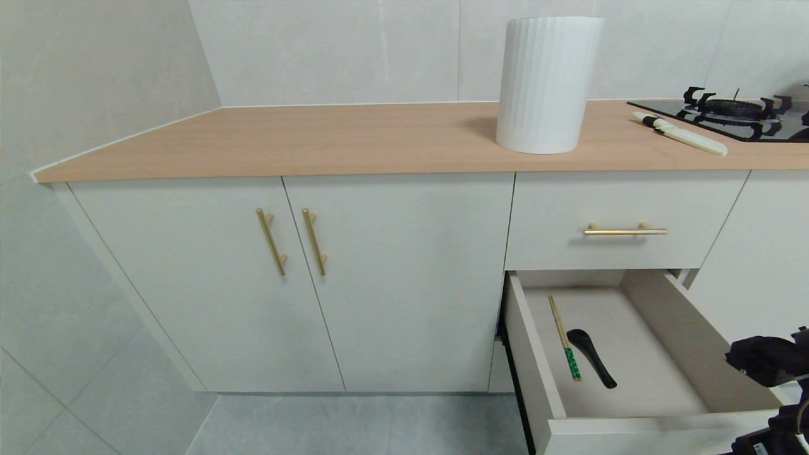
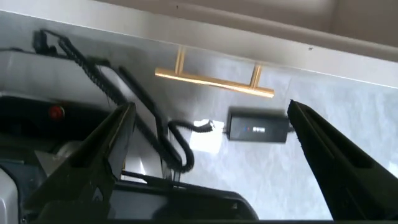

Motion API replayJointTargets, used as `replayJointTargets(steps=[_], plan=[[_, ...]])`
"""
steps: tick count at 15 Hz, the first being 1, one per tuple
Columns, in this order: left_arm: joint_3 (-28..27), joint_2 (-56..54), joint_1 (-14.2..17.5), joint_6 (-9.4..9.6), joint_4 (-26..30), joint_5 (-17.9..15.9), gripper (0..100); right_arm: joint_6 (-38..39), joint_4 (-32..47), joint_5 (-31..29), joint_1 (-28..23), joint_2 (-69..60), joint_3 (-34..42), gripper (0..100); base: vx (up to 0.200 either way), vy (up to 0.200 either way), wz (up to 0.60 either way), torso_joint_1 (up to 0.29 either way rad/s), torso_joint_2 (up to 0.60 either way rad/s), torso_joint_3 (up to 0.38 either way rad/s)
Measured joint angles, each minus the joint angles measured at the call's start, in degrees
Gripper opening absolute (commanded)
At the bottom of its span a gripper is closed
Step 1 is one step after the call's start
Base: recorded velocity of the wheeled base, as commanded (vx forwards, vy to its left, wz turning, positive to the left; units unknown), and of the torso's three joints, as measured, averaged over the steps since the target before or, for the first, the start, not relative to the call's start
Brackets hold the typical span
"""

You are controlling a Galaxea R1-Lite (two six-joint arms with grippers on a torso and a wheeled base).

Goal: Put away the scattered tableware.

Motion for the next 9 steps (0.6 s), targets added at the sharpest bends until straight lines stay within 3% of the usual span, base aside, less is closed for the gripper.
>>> replayJointTargets(steps=[3, 9], plan=[[0.0, 0.0, 0.01, 0.0, 0.02, 0.0, 100, 0.27, -2.24, -0.02, -0.04, 5.81, -0.02, 100, 0.0, 0.0, 0.0, 0.0, 0.0, 0.0], [0.0, 0.0, 0.0, 0.0, 0.0, 0.0, 100, -0.06, -17.15, 0.51, -1.82, 13.56, 3.56, 100, 0.0, 0.0, 0.0, 0.0, 0.0, 0.0]])
